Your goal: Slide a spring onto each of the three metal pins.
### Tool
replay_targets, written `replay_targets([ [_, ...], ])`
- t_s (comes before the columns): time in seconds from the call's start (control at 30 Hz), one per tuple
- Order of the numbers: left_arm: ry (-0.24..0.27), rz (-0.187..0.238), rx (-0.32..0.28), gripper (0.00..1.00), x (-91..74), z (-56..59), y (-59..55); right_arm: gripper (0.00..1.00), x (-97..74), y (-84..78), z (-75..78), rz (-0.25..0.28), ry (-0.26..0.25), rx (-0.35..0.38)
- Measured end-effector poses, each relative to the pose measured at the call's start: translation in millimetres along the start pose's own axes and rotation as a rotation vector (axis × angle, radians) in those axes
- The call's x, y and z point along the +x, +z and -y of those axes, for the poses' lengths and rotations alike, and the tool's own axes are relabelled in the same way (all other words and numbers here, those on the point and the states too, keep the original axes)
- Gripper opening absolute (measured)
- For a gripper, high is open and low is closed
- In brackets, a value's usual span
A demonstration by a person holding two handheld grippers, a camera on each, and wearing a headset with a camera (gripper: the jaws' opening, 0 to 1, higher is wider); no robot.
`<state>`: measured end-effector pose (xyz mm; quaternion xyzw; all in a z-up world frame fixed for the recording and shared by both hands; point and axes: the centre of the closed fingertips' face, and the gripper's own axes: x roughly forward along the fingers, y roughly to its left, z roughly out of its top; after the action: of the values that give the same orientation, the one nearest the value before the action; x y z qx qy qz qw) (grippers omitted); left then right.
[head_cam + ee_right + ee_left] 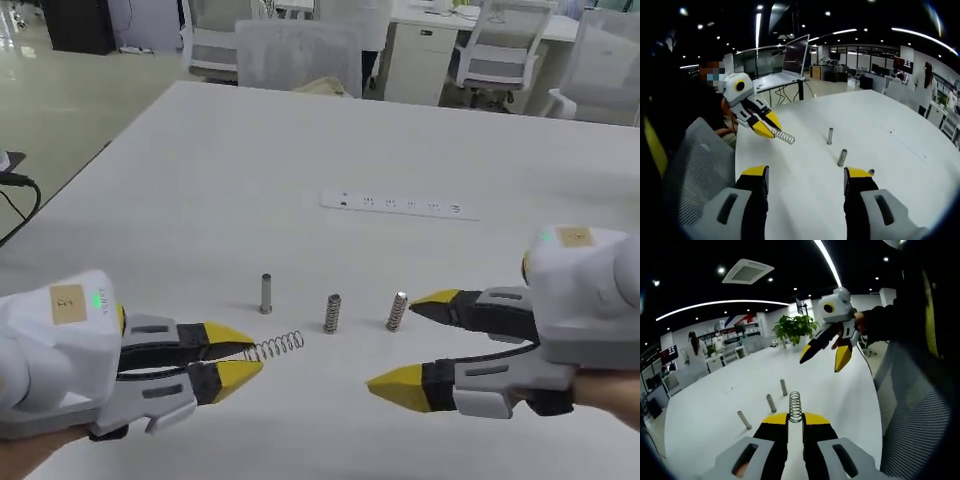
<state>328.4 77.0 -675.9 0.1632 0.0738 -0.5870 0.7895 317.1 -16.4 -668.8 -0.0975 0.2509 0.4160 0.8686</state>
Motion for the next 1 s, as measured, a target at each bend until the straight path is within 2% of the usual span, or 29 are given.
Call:
replay_targets([
  [0.23,-0.018,0.02,0.021,0.02,-0.8,6.9,12.0,0.57,9.7,5.0,-12.7,0.0,0.046,-0.026],
  [0.6,-0.044,0.032,0.037,0.02,1.3,14.0,19.1,0.53,17.8,14.9,-28.3,0.021,0.118,-0.044],
  [1.0,-0.094,0.046,0.058,0.02,4.5,28.2,28.0,0.4,22.0,15.5,-41.5,0.023,0.165,-0.064],
])
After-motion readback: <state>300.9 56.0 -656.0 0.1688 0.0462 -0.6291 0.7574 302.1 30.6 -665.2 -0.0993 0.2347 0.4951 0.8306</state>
